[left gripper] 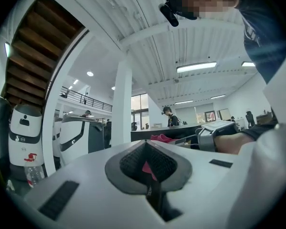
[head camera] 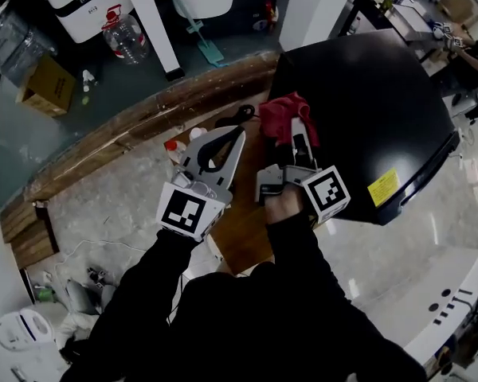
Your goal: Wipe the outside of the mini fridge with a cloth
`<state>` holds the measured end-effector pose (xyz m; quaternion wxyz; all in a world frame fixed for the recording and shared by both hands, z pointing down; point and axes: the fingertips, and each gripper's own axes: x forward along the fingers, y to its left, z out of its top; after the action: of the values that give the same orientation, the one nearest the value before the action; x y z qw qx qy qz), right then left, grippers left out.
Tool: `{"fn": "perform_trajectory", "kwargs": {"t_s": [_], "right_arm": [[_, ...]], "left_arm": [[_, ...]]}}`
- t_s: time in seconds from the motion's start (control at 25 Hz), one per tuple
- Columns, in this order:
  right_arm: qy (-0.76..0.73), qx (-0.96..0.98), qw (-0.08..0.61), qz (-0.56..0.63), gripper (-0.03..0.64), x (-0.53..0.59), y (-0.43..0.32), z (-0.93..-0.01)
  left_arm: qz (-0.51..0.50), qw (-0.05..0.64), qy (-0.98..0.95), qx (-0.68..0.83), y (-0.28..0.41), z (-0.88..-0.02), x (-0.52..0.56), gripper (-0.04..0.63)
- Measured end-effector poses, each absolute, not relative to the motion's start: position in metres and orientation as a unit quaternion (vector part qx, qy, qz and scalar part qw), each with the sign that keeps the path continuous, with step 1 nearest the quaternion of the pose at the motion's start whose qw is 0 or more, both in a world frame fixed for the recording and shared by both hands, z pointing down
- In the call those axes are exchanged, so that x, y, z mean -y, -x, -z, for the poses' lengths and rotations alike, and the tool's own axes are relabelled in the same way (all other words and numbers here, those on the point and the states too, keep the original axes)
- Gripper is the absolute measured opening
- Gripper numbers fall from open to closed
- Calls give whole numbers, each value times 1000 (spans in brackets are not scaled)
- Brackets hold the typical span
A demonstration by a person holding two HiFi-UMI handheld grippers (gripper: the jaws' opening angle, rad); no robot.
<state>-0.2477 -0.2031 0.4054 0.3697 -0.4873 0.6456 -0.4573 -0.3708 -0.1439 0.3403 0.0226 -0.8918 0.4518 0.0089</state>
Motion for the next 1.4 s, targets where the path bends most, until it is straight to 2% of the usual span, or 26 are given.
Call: {"fn": "perform_trajectory", "kwargs": {"t_s": [0.16, 0.4, 1.04, 1.4], "right_arm": [[478, -621, 407, 468, 87, 205, 246, -408], [487, -602, 416, 477, 87, 206, 244, -440], [523, -537, 364, 552, 87, 211, 245, -611], [553, -491, 323, 590, 87, 207, 243, -711]], "left_arm": [[-10, 16, 906, -423, 362, -350, 153, 5], [18, -17, 928, -372, 343, -397, 161, 5], [137, -108, 924, -339, 325, -564, 176, 5], [179, -131, 920, -324, 312, -612, 180, 5]]}}
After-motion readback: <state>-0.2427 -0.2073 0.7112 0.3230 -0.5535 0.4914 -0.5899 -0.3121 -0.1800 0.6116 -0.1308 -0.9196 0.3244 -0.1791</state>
